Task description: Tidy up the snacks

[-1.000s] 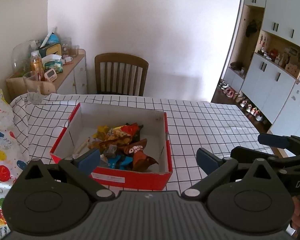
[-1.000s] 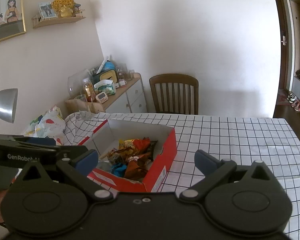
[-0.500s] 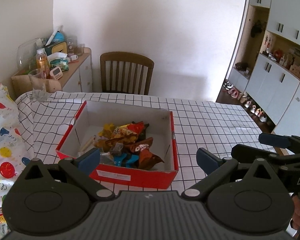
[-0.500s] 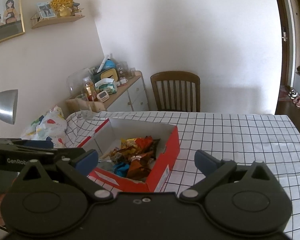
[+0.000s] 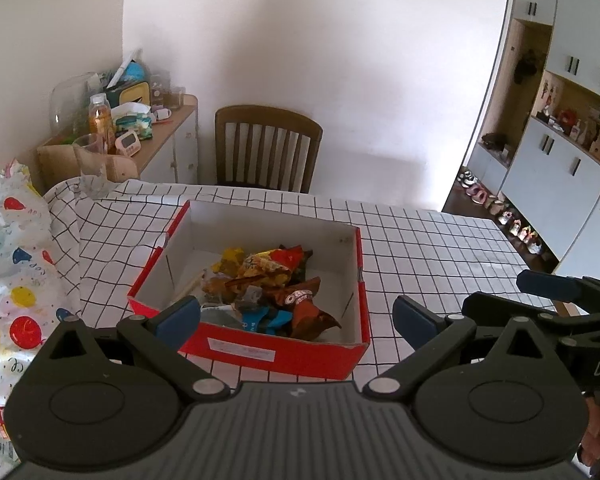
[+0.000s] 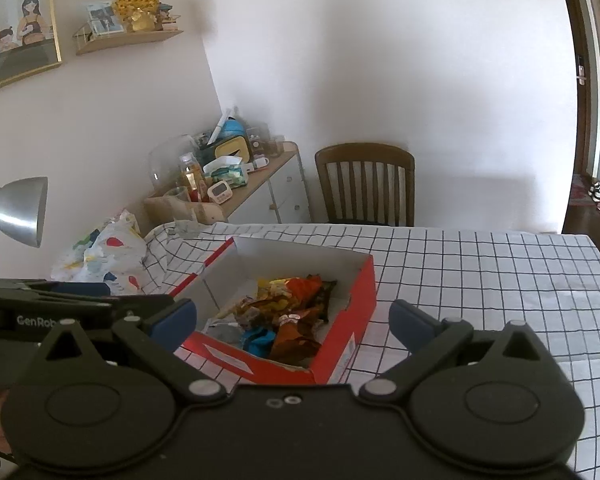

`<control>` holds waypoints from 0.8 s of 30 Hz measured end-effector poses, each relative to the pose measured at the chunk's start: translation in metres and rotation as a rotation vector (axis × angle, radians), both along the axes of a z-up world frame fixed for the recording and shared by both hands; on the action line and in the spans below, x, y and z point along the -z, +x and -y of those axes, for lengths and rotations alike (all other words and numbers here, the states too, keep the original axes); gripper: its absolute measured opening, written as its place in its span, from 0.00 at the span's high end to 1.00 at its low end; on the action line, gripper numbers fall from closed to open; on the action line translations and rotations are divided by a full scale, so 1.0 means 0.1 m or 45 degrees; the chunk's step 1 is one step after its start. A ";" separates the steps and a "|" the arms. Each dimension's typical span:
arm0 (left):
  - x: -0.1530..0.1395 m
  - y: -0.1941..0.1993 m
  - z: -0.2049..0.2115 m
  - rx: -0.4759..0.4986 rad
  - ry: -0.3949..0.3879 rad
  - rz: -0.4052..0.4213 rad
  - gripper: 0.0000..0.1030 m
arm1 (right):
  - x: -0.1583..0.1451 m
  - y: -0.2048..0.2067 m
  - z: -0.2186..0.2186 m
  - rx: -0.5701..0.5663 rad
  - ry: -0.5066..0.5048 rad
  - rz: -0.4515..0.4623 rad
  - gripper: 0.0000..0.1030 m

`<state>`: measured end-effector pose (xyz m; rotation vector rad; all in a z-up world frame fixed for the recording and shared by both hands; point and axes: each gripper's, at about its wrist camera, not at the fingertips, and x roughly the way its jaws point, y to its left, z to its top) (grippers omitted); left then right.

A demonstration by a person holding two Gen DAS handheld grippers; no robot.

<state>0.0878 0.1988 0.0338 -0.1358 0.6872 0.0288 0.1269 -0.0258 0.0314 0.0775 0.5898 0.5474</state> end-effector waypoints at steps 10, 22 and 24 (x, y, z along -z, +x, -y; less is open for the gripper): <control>-0.02 -0.03 -0.04 -0.019 -0.013 0.016 0.00 | -0.01 -0.01 -0.04 -0.017 0.011 0.001 0.00; 0.01 -0.05 -0.04 -0.036 -0.015 0.011 0.00 | 0.02 -0.02 -0.03 -0.013 0.016 -0.008 0.00; 0.01 -0.05 -0.05 -0.038 -0.017 0.005 0.00 | 0.03 -0.02 -0.03 -0.009 0.014 -0.011 0.00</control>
